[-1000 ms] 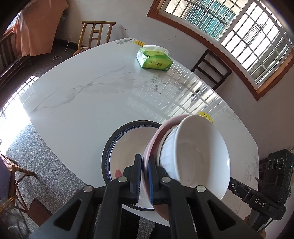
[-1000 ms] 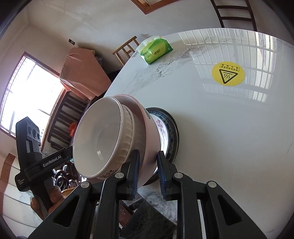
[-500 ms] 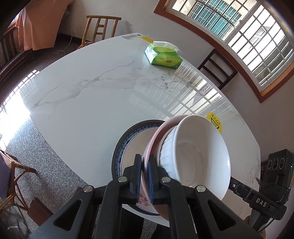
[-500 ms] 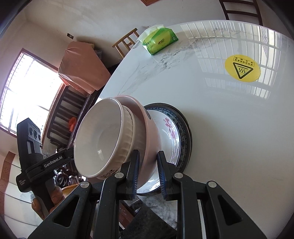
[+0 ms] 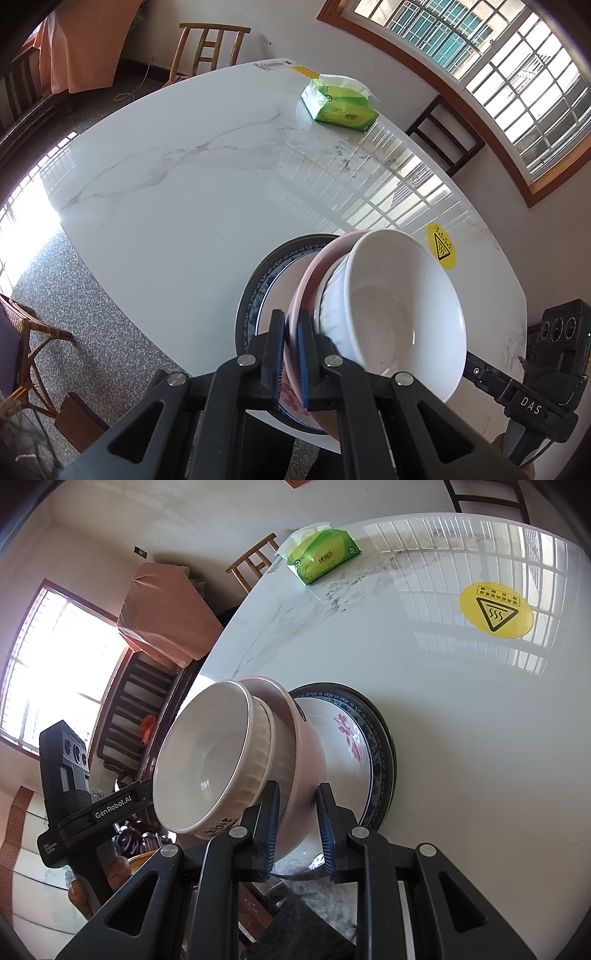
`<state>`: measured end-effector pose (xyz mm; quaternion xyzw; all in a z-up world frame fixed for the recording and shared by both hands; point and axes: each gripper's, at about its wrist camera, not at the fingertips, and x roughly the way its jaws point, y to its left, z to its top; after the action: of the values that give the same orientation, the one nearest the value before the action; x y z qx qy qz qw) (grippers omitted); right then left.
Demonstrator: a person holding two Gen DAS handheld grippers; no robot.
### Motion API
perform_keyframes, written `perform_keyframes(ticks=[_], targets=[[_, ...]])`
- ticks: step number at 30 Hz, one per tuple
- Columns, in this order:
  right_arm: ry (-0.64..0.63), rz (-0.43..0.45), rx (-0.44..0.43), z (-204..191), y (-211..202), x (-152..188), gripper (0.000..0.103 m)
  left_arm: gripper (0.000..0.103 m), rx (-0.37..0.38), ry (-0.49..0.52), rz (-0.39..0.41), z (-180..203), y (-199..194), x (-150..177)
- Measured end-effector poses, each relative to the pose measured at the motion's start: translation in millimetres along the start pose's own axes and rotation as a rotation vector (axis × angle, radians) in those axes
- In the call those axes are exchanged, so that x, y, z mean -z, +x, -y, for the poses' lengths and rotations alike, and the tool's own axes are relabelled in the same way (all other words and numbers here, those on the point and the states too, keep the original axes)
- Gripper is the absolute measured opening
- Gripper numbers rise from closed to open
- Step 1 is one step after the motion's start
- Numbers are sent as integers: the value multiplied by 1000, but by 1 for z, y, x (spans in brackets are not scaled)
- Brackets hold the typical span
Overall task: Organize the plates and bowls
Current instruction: 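Lift the nested bowls with both tools and carry them over the plate stack, then lower the nested bowls onto the plate stack and open both tools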
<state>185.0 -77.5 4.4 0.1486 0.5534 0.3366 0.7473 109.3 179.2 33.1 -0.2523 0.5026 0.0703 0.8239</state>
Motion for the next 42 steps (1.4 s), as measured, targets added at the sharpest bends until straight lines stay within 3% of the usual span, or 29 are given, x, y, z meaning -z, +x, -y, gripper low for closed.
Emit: perform_keyframes(ticks=[15,36,42], targets=[[-12,4,2,-2,3,0,22,5,-1,13,17,-2,2,3],[-48,82,6,-4,7,10,22,9,-74,143,222,0,-3,16],[-112,131,61,-15,7,13,22,10,-84,154,265,-1,-3,20]])
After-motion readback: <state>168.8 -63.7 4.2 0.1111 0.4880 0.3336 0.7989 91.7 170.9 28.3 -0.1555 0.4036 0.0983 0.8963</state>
